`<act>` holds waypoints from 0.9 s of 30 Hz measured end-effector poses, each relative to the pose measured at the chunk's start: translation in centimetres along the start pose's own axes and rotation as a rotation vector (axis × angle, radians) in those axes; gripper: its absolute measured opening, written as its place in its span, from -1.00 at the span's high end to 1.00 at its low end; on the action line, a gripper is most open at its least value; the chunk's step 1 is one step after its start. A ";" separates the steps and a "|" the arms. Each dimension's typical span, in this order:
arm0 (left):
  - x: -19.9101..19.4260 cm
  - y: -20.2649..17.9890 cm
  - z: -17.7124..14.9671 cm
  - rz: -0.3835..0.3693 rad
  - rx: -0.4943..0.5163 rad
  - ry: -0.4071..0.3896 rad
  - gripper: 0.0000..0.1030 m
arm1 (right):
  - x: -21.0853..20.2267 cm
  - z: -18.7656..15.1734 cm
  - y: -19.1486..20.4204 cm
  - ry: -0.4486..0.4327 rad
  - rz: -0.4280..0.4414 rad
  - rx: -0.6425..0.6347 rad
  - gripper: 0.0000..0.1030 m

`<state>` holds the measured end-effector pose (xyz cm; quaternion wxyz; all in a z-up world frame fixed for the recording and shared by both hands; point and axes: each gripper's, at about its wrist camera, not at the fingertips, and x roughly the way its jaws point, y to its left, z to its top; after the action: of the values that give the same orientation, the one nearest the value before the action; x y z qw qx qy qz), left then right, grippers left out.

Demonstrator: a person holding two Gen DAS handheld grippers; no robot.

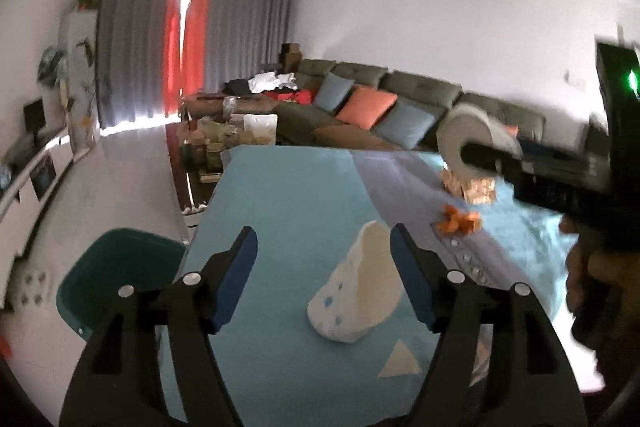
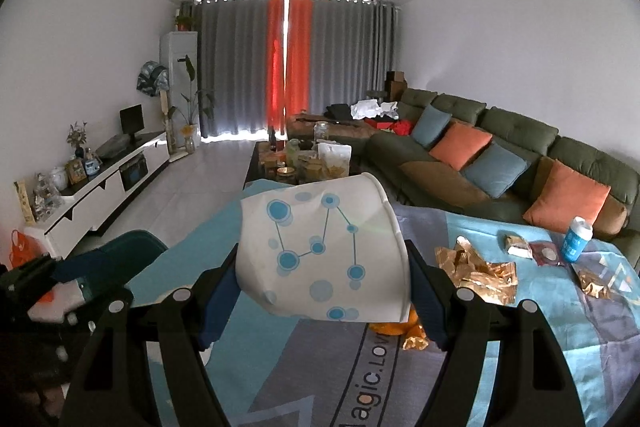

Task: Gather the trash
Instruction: 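Lift both paper cups and carry them toward the teal bin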

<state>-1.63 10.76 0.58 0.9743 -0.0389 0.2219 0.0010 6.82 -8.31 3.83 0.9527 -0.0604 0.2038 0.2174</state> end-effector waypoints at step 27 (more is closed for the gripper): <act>2.6 1.4 1.7 0.116 0.000 0.003 0.64 | 0.8 1.4 3.0 -0.005 0.076 -0.057 -0.43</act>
<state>1.36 12.28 0.85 0.9723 -0.0259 0.2251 0.0574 6.66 -4.99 4.71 0.9420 -0.0789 0.1975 0.2595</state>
